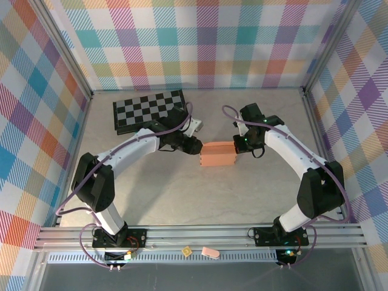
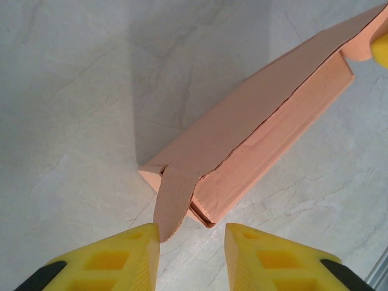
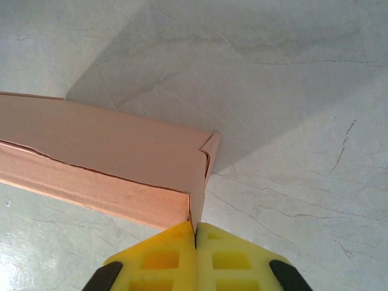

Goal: Fold the paper box

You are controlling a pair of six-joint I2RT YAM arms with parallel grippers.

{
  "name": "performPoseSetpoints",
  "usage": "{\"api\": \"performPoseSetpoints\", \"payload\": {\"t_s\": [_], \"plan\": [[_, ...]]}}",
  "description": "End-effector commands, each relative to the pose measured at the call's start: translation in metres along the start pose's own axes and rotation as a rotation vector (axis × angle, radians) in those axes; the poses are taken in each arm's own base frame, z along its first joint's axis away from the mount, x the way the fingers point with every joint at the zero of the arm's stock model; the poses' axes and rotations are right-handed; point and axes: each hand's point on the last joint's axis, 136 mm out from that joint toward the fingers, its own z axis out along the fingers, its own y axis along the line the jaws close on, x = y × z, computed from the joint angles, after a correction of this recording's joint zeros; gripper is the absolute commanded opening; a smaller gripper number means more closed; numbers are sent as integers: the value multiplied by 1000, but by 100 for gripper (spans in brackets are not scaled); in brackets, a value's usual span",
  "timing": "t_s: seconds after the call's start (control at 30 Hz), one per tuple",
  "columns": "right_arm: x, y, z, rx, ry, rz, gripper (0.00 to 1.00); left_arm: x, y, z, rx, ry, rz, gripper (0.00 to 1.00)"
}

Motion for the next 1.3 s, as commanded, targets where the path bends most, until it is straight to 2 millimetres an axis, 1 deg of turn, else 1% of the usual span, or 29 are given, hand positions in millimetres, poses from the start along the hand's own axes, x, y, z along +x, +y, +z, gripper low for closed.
{"api": "performPoseSetpoints", "payload": {"t_s": [0.0,0.07,0.27,0.57,0.63,0.7,0.77,0.83,1.0,1.27], "plan": [[-2,4,-1,-9,11,14,0,-7,-7,-4,23,-2,29,31],[-3,5,-1,-11,6,15,0,-5,-5,-2,7,3,31,30],[-2,5,-1,-13,8,14,0,-9,-3,0,-18,-17,37,26],[-2,4,-1,-11,7,18,0,-16,-2,4,-46,-28,41,26],[-1,5,-1,-12,8,20,0,-16,-3,5,-43,-25,38,23],[-1,5,0,-16,9,24,0,-14,-5,7,-39,-17,29,17],[-1,5,0,-17,9,28,0,-14,-6,7,-40,-15,16,13],[-2,6,-1,-18,8,31,0,-13,-7,8,-40,-15,-5,11],[-3,8,-1,-31,7,48,0,-12,-10,10,-42,-11,-44,10],[-5,10,-3,-37,7,88,0,-11,-7,13,-62,-12,-123,11]]}}
